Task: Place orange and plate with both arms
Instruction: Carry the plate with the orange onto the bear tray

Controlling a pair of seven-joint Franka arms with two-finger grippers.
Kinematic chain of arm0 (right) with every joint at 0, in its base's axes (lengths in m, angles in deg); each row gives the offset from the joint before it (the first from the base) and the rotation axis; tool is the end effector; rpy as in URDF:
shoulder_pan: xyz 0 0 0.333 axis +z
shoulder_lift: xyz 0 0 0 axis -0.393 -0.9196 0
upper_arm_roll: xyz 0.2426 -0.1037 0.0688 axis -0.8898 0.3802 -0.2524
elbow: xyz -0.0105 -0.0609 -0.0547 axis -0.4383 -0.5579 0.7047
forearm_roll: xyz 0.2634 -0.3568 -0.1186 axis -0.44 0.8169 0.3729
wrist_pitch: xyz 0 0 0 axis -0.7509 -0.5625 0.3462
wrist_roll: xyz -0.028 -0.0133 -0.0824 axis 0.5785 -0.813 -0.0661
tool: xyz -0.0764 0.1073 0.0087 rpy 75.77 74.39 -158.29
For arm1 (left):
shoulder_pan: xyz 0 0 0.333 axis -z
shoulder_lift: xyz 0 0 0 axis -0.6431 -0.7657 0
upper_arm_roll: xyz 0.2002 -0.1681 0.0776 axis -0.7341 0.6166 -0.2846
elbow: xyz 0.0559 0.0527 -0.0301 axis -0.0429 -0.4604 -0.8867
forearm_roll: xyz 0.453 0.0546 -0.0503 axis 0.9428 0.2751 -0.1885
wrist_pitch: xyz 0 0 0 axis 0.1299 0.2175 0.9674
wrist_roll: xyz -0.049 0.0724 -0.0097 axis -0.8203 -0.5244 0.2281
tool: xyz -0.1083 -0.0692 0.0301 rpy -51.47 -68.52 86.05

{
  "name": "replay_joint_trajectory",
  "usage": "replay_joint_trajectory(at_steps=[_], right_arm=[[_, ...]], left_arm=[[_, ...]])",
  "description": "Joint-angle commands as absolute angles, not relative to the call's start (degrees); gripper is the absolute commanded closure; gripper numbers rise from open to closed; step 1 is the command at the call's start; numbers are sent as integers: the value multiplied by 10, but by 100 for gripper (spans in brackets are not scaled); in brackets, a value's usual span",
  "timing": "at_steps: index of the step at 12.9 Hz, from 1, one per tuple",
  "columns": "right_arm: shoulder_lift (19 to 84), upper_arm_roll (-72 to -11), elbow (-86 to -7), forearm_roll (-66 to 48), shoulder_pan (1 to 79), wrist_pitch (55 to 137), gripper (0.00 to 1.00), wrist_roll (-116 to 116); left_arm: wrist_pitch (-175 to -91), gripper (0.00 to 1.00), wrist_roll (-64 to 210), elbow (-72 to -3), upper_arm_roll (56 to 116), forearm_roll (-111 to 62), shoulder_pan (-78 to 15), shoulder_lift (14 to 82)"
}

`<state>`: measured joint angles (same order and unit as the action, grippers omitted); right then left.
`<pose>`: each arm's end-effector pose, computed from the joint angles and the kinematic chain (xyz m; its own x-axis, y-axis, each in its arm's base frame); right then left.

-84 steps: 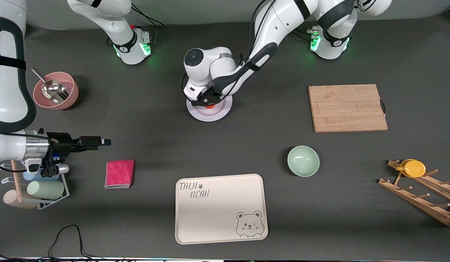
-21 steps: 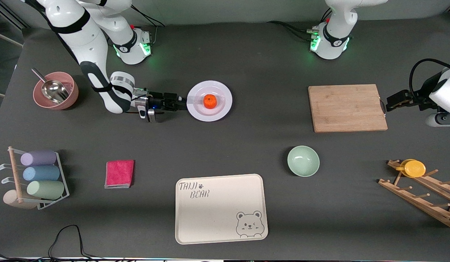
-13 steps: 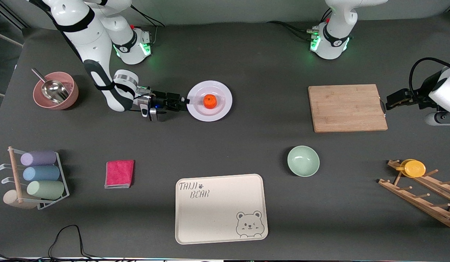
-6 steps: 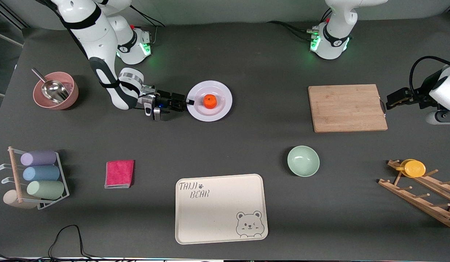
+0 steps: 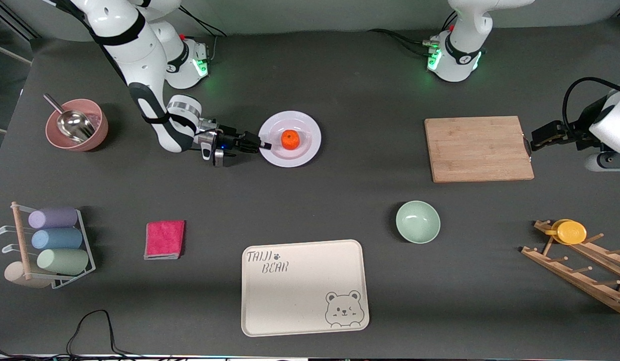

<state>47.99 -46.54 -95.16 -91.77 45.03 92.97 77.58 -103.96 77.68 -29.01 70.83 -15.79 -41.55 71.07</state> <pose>0.3191 0.2094 -0.0334 0.9834 -0.1760 -0.0439 -0.1009 -0.3295 -0.9388 0.6239 -0.0181 0.5172 0.9952 0.0010 -0.0980 0.0013 -1.0000 0.0038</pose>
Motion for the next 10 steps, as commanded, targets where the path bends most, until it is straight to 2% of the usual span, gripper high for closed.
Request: replay_joint_trajectory(at_steps=[1,7,10], right_arm=[[451,-467,-934,-936,461,935,100,754],[456,-467,-919,-936,461,935,100,729],[460,-466,-878,-930,462,945,100,662]], left_arm=[[-1038,0,785,-294,703,-159,-408,714],[-1037,0,805,-295,703,-159,-408,714],[-1035,0,805,-295,703,-159,-408,714]])
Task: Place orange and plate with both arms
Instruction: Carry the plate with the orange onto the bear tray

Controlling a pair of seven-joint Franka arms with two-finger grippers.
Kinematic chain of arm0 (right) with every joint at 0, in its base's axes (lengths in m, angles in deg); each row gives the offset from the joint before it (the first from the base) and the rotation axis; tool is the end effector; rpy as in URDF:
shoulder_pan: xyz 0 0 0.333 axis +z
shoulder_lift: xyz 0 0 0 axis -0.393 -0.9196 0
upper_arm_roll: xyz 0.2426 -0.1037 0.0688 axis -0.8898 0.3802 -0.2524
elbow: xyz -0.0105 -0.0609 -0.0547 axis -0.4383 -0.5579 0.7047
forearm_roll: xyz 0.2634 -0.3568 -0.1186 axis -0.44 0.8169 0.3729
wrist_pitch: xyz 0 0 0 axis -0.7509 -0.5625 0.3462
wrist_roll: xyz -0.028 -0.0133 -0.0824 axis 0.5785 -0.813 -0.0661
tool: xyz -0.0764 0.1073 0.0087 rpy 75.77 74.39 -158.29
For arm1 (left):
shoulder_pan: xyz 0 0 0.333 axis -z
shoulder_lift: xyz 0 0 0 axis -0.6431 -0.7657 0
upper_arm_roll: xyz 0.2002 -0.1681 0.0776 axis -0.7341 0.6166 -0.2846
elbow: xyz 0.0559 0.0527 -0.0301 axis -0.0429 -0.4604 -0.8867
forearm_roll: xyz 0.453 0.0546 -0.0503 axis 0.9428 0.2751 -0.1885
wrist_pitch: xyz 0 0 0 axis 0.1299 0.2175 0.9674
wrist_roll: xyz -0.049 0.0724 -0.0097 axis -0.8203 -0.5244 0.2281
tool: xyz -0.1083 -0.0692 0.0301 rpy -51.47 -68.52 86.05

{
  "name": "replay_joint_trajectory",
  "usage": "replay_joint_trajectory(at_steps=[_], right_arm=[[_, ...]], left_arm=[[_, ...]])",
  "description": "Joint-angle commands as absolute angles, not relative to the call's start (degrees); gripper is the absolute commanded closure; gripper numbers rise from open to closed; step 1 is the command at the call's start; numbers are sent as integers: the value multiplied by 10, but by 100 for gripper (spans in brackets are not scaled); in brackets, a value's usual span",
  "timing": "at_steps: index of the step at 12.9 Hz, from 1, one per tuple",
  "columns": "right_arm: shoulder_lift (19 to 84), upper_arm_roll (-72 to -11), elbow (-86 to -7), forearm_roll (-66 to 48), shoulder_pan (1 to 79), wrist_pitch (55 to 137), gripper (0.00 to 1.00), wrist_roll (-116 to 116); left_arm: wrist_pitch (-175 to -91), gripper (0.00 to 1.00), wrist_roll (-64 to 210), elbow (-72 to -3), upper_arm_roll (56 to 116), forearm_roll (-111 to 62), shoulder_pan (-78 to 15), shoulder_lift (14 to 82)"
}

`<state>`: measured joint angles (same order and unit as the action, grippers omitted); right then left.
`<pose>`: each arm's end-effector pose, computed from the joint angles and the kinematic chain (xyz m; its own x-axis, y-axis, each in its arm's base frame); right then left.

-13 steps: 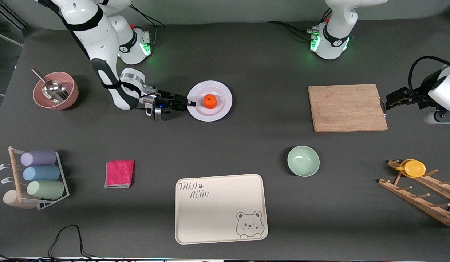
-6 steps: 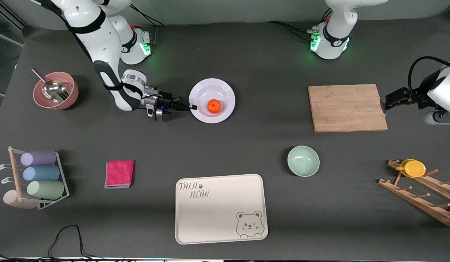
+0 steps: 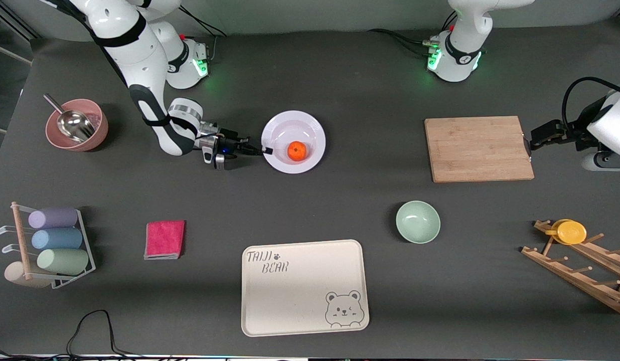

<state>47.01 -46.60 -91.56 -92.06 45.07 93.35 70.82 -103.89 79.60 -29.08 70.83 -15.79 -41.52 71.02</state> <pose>0.3463 0.2201 -0.0288 0.9694 -0.2159 -0.1167 -0.1787 -0.2951 -0.9386 0.6238 -0.0185 0.5159 0.9943 -0.0331 -0.1011 -0.0325 -0.9994 0.0071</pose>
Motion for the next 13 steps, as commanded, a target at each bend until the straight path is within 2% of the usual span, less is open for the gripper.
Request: replay_joint_trajectory(at_steps=[1,4,6,10,13], right_arm=[[470,-465,-862,-927,462,964,100,633],[485,-467,-805,-897,463,1035,100,553],[495,-463,-774,-855,462,1039,100,469],[559,-447,-753,-756,459,1057,100,324],[580,-431,-736,-726,460,1056,100,288]], left_arm=[[-1035,0,805,-295,703,-159,-408,714],[-1034,0,805,-294,703,-159,-408,714],[-1034,0,804,-294,703,-159,-408,714],[-1034,0,803,-294,703,-159,-407,715],[-1034,0,803,-294,703,-159,-407,714]])
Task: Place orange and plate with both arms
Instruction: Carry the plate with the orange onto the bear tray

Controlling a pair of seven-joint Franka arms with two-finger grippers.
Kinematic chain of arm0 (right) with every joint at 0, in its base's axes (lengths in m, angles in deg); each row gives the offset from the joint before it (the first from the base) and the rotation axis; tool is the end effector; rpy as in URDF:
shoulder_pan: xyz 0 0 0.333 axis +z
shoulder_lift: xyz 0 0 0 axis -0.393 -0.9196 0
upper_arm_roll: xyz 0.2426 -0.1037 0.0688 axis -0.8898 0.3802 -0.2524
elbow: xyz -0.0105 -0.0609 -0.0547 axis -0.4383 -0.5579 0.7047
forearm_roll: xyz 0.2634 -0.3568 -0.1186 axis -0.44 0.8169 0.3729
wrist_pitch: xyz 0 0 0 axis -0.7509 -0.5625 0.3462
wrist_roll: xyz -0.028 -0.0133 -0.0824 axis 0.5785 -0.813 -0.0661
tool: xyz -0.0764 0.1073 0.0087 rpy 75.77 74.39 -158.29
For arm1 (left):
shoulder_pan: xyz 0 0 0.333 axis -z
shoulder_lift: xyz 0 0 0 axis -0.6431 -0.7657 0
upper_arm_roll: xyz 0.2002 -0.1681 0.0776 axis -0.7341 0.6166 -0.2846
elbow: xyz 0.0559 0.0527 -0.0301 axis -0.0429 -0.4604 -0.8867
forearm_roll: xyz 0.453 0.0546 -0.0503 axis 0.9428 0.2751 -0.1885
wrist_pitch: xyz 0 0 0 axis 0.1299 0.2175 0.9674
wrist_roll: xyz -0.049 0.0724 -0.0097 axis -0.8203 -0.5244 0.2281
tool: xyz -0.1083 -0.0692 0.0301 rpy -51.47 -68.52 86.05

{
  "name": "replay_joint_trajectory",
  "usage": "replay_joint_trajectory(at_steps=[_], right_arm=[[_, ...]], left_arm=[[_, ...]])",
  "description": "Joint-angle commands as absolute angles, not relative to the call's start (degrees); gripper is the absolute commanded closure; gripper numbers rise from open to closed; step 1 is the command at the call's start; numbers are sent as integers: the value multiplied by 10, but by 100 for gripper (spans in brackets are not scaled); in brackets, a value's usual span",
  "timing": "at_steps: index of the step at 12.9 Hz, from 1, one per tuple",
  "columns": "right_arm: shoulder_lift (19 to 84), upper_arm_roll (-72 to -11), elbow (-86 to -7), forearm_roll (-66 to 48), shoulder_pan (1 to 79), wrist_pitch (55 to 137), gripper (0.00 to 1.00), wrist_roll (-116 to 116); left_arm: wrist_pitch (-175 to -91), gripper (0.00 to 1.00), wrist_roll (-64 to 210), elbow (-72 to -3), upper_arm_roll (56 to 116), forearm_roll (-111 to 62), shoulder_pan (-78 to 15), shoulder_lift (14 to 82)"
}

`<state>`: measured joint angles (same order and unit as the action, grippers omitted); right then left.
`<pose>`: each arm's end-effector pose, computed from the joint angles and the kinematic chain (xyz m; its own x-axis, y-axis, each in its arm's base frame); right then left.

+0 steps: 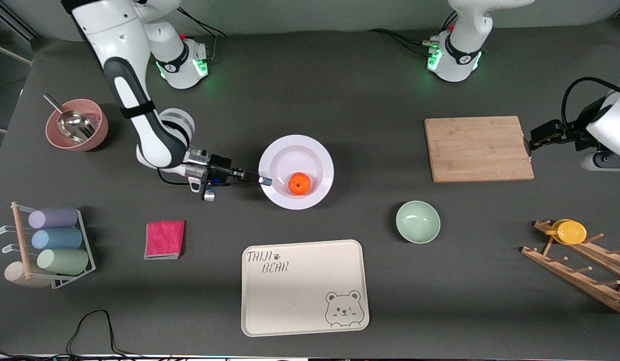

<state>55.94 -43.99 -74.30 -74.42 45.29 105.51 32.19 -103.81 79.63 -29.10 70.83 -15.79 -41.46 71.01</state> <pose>0.5287 0.2440 0.1158 0.9248 -0.2813 -0.2560 -0.3423 -0.3224 -0.8826 0.6236 -0.0191 0.5155 0.9941 -0.0346 -0.1030 -0.0341 -0.9994 0.0072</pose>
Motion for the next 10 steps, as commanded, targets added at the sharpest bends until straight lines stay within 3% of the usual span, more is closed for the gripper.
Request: replay_joint_trajectory(at_steps=[1,5,10], right_arm=[[586,-431,-725,-722,460,1056,100,276],[607,-431,-670,-678,463,1057,100,216],[589,-432,-522,-544,462,1057,100,60]], left_arm=[[-1034,0,803,-294,703,-159,-407,714],[-1034,0,803,-294,703,-159,-407,714],[-1035,0,804,-295,703,-159,-408,714]])
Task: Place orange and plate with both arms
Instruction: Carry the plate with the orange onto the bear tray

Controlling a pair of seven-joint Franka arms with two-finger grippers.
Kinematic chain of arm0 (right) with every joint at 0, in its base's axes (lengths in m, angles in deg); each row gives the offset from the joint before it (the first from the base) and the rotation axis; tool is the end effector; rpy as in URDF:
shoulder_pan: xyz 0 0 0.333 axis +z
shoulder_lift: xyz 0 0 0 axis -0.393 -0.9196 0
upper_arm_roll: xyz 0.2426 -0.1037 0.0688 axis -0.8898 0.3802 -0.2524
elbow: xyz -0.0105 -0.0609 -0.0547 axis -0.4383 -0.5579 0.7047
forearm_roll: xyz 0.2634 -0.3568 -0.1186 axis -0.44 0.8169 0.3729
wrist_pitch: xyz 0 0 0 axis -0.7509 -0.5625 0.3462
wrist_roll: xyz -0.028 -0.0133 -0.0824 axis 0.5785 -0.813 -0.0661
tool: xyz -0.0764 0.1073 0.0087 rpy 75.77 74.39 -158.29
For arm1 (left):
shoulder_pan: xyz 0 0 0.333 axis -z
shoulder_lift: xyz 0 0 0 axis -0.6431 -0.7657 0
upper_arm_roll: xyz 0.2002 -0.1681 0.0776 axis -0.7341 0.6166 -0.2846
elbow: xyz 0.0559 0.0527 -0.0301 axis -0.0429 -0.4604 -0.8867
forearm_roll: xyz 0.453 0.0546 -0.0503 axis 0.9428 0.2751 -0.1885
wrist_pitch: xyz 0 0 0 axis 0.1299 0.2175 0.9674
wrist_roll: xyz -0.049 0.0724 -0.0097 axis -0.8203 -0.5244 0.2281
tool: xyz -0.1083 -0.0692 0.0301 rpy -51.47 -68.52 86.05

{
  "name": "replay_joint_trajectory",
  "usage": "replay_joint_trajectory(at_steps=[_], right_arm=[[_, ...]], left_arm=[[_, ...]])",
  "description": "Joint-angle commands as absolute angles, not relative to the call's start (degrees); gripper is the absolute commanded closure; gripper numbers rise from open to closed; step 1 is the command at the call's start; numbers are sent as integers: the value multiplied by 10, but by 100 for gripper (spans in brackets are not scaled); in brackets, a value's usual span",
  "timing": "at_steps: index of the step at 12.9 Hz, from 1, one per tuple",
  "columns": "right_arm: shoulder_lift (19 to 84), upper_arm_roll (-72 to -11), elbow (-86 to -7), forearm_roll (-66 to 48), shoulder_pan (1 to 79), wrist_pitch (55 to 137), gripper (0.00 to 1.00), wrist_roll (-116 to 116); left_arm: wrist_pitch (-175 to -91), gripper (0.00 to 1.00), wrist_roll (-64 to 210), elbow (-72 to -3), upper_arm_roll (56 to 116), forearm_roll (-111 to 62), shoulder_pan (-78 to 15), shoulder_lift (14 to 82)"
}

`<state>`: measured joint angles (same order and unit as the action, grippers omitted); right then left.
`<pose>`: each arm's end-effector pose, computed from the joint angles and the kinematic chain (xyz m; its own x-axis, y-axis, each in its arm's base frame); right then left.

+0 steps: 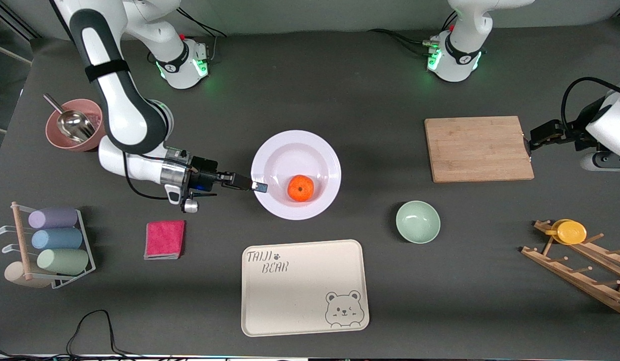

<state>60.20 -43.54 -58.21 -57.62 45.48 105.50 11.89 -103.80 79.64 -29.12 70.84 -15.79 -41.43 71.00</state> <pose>0.6250 0.2785 0.2850 0.9593 -0.2187 -0.1786 -0.2500 -0.3640 -0.8972 0.6235 -0.0195 0.5152 0.9940 -0.0355 -0.1037 -0.0349 -0.9994 0.0072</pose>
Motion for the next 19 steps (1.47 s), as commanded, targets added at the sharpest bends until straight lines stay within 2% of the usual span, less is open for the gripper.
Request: replay_joint_trajectory(at_steps=[1,7,13,16,19], right_arm=[[570,-432,-495,-543,459,1057,100,58],[428,-431,-322,-547,443,1057,100,58],[234,-432,-106,-545,388,1038,100,82],[154,-436,-37,-547,372,1033,100,122],[114,-438,-28,-552,372,1038,100,170]], left_arm=[[-1036,0,804,-295,703,-159,-408,714],[-1036,0,804,-295,703,-159,-407,714],[-1036,0,804,-295,704,-159,-407,714],[-1036,0,804,-295,704,-159,-406,714],[-1036,0,804,-295,703,-159,-406,714]])
